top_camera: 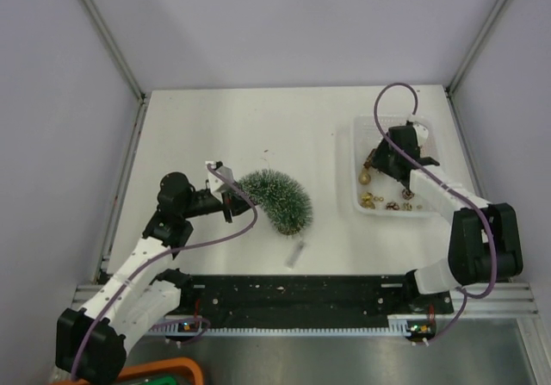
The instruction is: Decorate the small christmas tree
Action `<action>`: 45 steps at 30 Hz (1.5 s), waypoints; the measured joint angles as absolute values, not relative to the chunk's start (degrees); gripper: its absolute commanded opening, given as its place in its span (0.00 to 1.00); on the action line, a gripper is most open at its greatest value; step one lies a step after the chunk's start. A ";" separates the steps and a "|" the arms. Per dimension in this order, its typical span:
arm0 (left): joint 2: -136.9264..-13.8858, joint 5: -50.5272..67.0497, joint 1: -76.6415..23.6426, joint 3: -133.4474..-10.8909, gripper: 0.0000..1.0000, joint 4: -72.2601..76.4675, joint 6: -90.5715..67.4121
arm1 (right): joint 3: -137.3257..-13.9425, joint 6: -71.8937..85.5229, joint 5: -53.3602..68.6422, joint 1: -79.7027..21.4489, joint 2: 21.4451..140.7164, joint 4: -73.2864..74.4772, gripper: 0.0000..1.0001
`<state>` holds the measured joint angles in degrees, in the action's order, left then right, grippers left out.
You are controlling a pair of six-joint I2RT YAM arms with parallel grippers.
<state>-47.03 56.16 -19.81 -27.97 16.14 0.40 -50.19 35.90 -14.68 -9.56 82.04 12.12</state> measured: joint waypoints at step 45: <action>-51.22 59.42 -19.81 -32.64 0.51 11.51 13.06 | -48.82 39.29 6.57 -14.28 58.87 14.48 0.19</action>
<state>-51.22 59.42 -19.81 -32.64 11.51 13.06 -48.82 39.29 6.57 -14.28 58.87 14.48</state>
